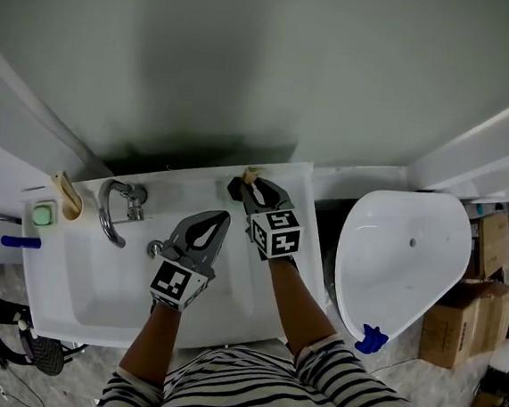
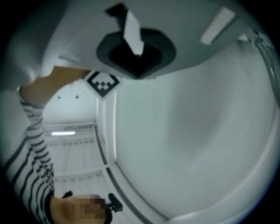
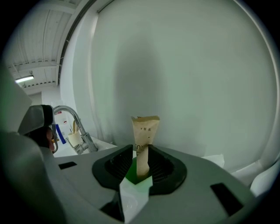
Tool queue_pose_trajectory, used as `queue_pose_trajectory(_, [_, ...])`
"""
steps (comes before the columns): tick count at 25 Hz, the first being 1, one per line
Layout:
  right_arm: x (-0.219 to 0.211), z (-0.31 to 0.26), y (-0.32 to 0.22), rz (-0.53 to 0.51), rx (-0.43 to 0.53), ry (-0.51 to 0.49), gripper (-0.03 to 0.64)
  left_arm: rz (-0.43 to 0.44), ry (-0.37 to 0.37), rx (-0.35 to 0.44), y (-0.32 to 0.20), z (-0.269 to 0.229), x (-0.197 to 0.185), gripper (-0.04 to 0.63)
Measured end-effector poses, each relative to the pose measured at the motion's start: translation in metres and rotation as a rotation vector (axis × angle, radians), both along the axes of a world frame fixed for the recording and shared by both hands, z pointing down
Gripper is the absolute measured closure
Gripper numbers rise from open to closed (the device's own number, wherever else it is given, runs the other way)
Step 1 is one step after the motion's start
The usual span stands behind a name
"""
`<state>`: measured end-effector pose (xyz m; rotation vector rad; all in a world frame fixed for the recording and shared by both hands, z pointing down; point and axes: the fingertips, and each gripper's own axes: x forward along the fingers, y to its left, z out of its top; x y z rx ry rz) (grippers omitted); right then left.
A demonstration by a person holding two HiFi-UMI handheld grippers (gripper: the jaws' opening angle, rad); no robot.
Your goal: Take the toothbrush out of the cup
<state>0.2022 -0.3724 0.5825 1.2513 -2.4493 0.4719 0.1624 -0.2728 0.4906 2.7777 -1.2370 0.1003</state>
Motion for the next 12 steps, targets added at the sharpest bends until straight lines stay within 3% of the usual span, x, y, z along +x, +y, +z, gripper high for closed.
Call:
queue_pose_trajectory(8, [0.0025, 0.002, -0.004, 0.019, 0.007, 0.015, 0.589, 0.002, 0.004, -0.004, -0.0003, 0.0013, -0.0012, 0.588])
queue_pose_trajectory(12, [0.0016, -0.0033, -0.0051, 0.016, 0.022, 0.004, 0.595, 0.003, -0.001, -0.005, -0.0005, 0.001, -0.0013, 0.588])
